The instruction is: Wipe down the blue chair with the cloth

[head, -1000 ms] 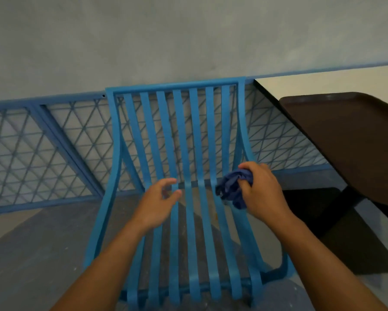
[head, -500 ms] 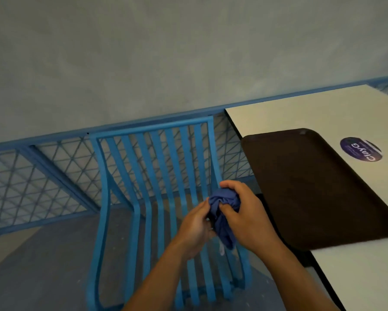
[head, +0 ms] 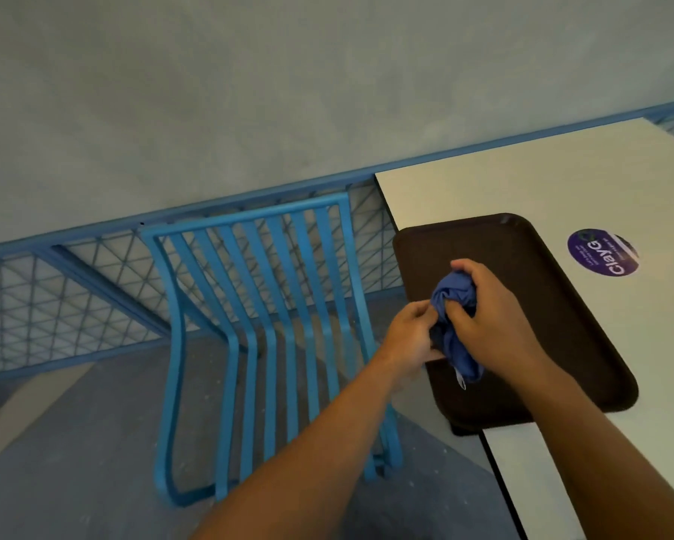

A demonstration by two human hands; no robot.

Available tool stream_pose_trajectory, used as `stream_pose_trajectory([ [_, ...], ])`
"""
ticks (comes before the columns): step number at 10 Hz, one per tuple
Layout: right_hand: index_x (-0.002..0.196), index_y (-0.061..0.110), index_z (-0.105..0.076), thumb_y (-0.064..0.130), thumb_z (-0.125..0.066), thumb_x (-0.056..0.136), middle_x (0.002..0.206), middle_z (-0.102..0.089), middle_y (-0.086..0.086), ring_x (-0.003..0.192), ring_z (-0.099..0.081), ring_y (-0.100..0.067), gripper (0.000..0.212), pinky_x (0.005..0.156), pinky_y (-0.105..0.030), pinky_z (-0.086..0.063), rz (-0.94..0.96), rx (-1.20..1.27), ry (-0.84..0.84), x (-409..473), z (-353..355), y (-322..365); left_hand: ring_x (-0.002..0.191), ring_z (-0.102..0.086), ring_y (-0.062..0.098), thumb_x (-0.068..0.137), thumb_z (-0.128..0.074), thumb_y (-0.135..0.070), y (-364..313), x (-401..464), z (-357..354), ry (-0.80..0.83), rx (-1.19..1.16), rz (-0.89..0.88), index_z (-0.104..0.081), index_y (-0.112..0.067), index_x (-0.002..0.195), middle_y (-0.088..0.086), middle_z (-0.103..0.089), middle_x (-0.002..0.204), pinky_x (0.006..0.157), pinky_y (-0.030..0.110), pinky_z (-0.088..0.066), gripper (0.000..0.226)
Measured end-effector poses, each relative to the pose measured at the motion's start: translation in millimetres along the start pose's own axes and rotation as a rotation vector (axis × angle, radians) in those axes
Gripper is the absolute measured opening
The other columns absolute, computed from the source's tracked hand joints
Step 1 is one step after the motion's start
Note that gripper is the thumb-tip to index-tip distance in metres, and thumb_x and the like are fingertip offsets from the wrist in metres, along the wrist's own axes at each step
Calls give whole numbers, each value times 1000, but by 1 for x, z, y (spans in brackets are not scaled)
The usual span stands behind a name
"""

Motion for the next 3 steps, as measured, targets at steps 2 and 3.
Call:
stream_pose_trajectory([
  [2,142,19,-47,21,-60,100,140,-38,-4,99,-54,-14,43,87,-27,-46,-143,-176,229,6,-41,-75,115,-63,18,104,-54,-26,21,22,20,-167,553,-61,-59,-16,130,2,-65,128,99,41,-55,28],
  [3,147,17,-44,25,-57,102,153,-29,-6,121,-51,-23,48,101,-35,-47,-183,-320,326,14,-48,-86,125,-57,17,102,-58,-33,16,18,29,-132,767,-78,-53,-21,139,-1,-58,140,106,37,-49,39],
])
Point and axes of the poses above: each hand's wrist, its own x-axis towards the middle knuckle, its own z-axis out of the back of the hand, y = z × x, the point moved 7 cm from there along x, towards the middle knuckle
